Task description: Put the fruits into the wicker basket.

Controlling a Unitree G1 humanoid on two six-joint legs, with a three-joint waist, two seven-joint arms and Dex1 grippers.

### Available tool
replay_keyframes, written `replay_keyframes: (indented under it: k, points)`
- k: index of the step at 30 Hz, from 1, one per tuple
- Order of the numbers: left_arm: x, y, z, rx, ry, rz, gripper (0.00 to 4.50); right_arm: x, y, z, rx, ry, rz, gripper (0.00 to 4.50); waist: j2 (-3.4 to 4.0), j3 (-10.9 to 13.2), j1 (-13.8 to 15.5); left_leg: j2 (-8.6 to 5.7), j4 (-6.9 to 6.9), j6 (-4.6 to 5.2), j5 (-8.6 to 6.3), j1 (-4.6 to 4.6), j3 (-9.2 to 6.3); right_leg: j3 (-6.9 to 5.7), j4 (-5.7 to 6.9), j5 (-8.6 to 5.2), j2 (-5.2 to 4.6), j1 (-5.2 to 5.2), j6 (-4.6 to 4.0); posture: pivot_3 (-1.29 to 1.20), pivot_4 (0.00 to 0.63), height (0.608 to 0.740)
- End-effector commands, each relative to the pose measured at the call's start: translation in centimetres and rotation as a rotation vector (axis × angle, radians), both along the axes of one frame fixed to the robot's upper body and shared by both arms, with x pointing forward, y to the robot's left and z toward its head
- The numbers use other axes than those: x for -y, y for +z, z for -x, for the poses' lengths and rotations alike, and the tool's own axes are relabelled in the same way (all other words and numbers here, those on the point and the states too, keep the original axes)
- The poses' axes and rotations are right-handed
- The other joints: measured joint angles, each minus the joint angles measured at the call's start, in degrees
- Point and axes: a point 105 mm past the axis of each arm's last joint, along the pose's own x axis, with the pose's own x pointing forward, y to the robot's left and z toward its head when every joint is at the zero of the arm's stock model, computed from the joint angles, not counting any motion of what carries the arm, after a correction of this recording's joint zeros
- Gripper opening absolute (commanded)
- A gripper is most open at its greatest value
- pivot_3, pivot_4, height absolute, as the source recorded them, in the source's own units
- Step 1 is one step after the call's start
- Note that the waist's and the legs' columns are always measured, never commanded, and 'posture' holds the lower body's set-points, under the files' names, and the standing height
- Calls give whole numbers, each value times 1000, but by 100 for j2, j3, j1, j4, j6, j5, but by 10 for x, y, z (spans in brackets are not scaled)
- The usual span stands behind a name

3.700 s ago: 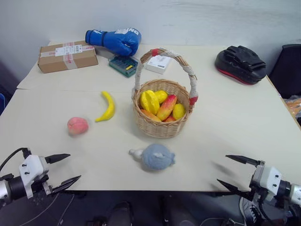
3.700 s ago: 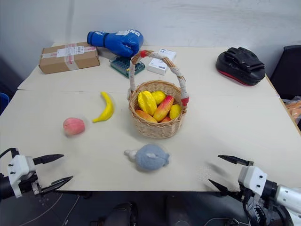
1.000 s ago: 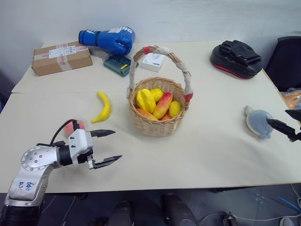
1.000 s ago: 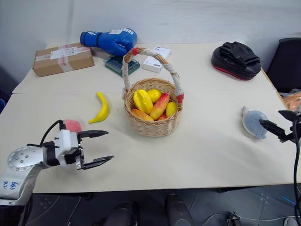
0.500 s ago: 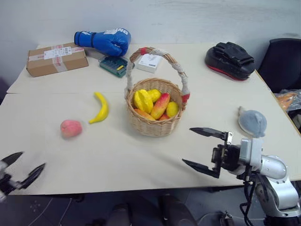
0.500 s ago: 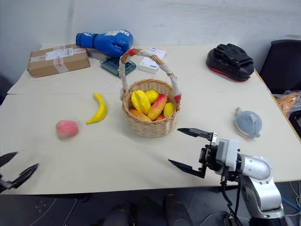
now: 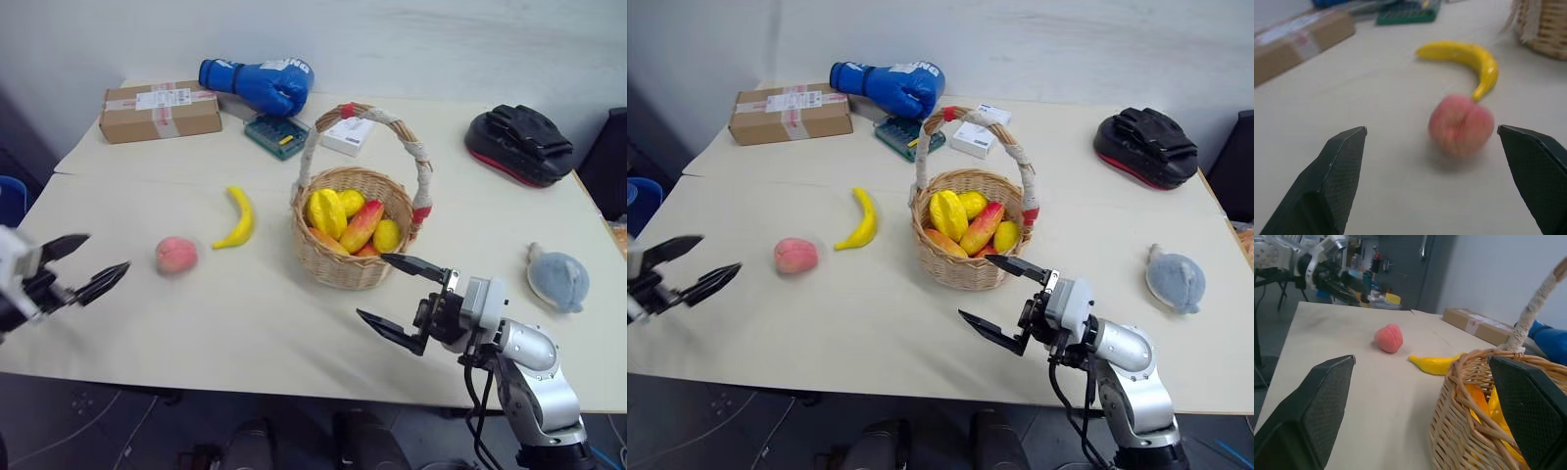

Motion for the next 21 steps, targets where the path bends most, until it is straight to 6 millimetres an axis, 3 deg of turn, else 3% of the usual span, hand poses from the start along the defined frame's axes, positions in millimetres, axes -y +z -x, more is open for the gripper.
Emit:
replay_keyframes:
  k: [1,6,12,16,18,21]
  points:
    - [13,-11,-19,-94,-89,-39,4500,4,2,-3,14,-28,-39,4472,9,-4,-28,6,-5,29,12,-1,31,-42,1,6,-15,-13,10,0,150,740]
    - [29,-29,-44,-204,-183,-104,4500,9,-3,-6,9,-72,-64,4472,12,-2,-45,37,15,27,6,-8,120,-180,20,23,0,-45,45,0,150,740]
    - [14,-41,-51,-275,-140,-202,4500,16,-3,-4,17,-141,-80,4472,13,0,-14,95,73,20,-21,-15,140,-217,43,22,19,-58,45,0,150,740]
    - [16,-49,-51,-255,-180,-217,4500,17,-9,0,3,-158,-75,4472,14,0,20,95,82,19,-21,-5,140,-215,60,22,15,-59,43,0,150,740]
    - [17,-57,-52,-252,-181,-222,4092,22,-10,-3,0,-198,-78,4500,14,0,19,94,91,20,-18,-3,140,-215,76,21,9,-59,43,0,150,740]
    - [17,-47,-59,-178,-154,-184,3227,25,-10,-5,-9,-195,-67,4500,13,0,22,86,97,26,-12,6,140,-212,95,21,-5,-56,42,0,150,740]
